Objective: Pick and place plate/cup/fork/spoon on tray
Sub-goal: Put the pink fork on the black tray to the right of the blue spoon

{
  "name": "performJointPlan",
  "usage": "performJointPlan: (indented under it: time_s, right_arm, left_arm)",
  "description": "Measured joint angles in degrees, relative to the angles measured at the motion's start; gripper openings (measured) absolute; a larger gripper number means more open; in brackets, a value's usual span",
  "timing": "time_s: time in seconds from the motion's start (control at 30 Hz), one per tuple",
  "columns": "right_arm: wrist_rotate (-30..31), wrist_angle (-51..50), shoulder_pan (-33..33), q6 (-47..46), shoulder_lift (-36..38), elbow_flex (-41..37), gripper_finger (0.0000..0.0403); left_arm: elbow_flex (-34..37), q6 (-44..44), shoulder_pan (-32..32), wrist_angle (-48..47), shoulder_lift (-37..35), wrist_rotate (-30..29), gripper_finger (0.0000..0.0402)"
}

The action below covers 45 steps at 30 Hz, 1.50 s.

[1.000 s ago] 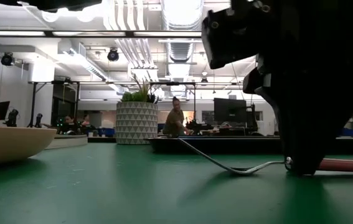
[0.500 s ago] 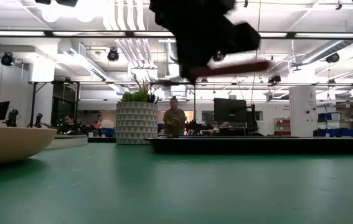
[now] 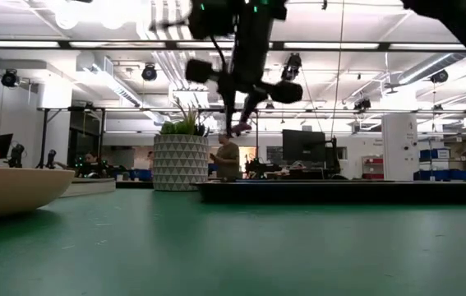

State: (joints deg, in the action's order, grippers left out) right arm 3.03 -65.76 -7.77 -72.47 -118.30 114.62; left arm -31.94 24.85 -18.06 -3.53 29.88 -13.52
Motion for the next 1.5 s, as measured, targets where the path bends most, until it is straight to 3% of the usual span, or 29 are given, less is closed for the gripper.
performJointPlan:
  time_s: [0.43, 0.97, 1.5]
  right_arm:
    - [-0.54, 3.47, -4.87, -2.55, 0.0, -10.83, 0.0038]
    - [3.14, 8.9, -5.64, 0.35, 0.0, -15.62, 0.0038]
    - [3.12, 15.16, -6.25, 0.59, 0.0, -20.9, 0.0038]
  left_arm:
    - [0.07, 0.03, 0.0, -0.03, -2.29, 0.0, 0.0113]
    - [0.09, 0.01, 0.04, -0.07, -1.89, 0.0, 0.0113]
    - [0.1, -0.01, 0.04, -0.52, -1.89, 0.0, 0.0113]
